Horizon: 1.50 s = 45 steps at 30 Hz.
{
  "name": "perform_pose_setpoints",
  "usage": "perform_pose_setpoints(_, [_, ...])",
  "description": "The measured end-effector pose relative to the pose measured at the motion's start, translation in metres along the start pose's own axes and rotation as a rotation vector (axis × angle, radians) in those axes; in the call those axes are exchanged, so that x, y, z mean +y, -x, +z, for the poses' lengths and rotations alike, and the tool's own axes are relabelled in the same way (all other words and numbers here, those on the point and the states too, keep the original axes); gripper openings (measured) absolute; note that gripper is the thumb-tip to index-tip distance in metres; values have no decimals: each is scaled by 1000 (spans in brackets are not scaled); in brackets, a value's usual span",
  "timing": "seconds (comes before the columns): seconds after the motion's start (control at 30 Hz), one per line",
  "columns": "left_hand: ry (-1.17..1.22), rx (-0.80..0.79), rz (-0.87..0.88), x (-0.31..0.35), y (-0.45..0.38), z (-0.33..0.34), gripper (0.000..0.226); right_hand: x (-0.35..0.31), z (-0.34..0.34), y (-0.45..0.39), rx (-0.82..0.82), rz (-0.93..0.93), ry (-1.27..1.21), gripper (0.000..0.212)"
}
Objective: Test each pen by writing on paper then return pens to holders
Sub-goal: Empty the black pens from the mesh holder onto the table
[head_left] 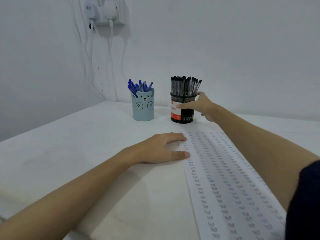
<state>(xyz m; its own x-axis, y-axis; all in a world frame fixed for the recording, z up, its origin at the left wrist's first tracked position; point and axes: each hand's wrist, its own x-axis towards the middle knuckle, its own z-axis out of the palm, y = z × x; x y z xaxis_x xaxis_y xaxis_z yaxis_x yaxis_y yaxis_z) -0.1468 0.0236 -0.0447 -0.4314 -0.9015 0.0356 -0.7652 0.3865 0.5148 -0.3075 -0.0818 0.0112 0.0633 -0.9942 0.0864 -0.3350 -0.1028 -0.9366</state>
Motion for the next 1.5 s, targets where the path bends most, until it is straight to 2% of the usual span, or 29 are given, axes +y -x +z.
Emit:
perform_pose_setpoints(0.17, [-47,-28,18,1,-7,3,61,1,14,-13,18,-17,-131,81])
perform_pose_setpoints(0.27, [-105,-52,38,5,-14,4,58,2,14,-18,101,3,-112,60])
perform_pose_setpoints(0.37, [-130,-67,36,8,-26,4,53,1,4,-15,153,-26,-76,52])
perform_pose_setpoints(0.57, [-240,-107,94,27,-54,20,53,-17,-48,5,204,-49,-72,63])
perform_pose_setpoints(0.7, [-215,-111,114,44,-64,29,57,-26,-79,31,202,-81,6,64])
perform_pose_setpoints(0.83, [-71,-73,100,48,-49,23,62,-22,-90,53,184,-85,37,65])
perform_pose_setpoints(0.97, [-80,20,31,33,-7,-2,58,-19,-80,68,128,-128,88,62])
perform_pose_setpoints(1.03, [-48,84,-53,17,19,-16,53,-19,-68,75,105,-220,221,61])
perform_pose_setpoints(1.13, [95,252,-157,-11,53,-32,44,-20,-44,83,68,-411,564,67])
perform_pose_setpoints(1.27, [401,456,-252,-31,81,-41,52,-21,-7,90,-1,-587,845,73])
perform_pose_setpoints(1.4, [841,568,-262,-16,82,-32,63,-19,18,90,-28,-729,1044,64])
perform_pose_setpoints(1.43, [904,599,-254,-13,83,-29,62,-19,26,88,-21,-805,1111,63])
perform_pose_setpoints(1.5, [868,624,-213,-5,80,-19,59,-15,34,84,22,-935,1238,64])
